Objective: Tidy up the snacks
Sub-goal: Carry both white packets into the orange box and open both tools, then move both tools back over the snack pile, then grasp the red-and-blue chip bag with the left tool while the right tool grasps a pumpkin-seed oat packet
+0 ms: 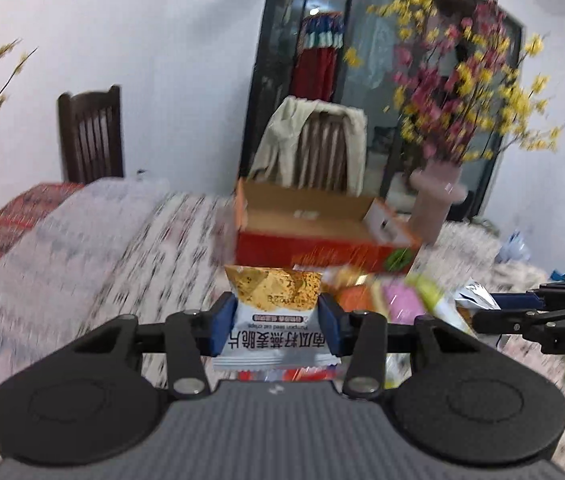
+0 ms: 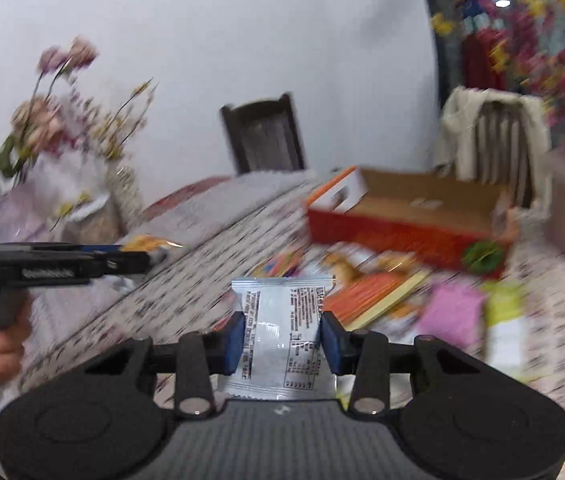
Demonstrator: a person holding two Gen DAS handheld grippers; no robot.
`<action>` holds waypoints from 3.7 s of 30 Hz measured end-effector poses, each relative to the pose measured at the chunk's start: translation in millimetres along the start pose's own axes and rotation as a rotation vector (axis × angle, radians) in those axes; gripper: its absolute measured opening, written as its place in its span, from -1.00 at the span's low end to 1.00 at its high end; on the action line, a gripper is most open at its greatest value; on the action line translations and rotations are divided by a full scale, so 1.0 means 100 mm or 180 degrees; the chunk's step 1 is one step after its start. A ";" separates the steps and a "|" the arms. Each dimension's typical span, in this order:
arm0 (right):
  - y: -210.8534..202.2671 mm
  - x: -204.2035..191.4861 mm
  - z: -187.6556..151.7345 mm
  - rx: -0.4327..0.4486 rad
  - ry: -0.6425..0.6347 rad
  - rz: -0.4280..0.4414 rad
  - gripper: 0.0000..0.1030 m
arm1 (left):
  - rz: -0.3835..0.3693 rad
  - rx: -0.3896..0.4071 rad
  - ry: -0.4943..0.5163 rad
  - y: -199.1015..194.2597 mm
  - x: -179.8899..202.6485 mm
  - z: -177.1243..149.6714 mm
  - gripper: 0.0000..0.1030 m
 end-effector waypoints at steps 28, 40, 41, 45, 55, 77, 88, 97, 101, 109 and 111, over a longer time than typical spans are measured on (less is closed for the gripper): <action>2.46 3.02 1.97 -0.0518 -0.0040 -0.1267 -0.24 | 0.0077 -0.0199 0.0454 4.07 0.58 1.50 -0.10; 2.94 3.59 1.63 -0.0759 0.0193 -0.1646 0.07 | 0.0384 -0.0564 0.0474 4.51 0.48 1.30 0.32; 2.91 3.57 1.63 -0.0722 0.0200 -0.1616 0.12 | 0.0408 -0.0541 0.0519 4.49 0.49 1.32 0.32; 2.76 3.46 1.66 -0.0688 0.0186 -0.1589 0.28 | 0.0436 -0.0522 0.0547 4.29 0.51 1.37 0.33; 2.09 2.80 1.69 -0.0458 -0.0014 -0.1533 0.67 | 0.0489 -0.0421 0.0642 3.25 0.54 1.40 0.64; 0.14 0.72 0.28 0.0281 -0.0006 -0.0845 1.00 | 0.0519 0.0480 0.0357 0.12 0.37 -0.28 1.00; -0.45 0.11 -0.98 0.0511 0.0294 -0.0634 1.00 | 0.0498 0.0282 0.0216 -0.54 0.23 -1.48 1.00; -0.59 -0.06 -1.63 0.0344 0.0315 -0.0785 1.00 | 0.0531 0.0155 0.0265 -0.53 0.25 -1.69 1.00; -0.63 -0.01 -1.70 0.0351 0.0397 -0.0768 1.00 | 0.0551 0.0141 0.0312 -0.47 0.27 -1.70 1.00; -0.57 0.10 -1.60 0.0477 0.0327 -0.0706 1.00 | 0.0507 0.0059 0.0324 -0.26 0.28 -1.63 1.00; -0.51 0.16 -1.55 0.0365 0.0420 -0.0643 1.00 | 0.0461 0.0033 0.0318 -0.19 0.29 -1.59 1.00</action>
Point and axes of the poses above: each gripper's, at about its wrist camera, not at the fingertips, and y roughly the way its jaws point, x to its right, z to its top, the point moved 5 cm from there along y, roughly the way its jaws point, and after that the axes turned 9 degrees about z, right-handed, at the moved point
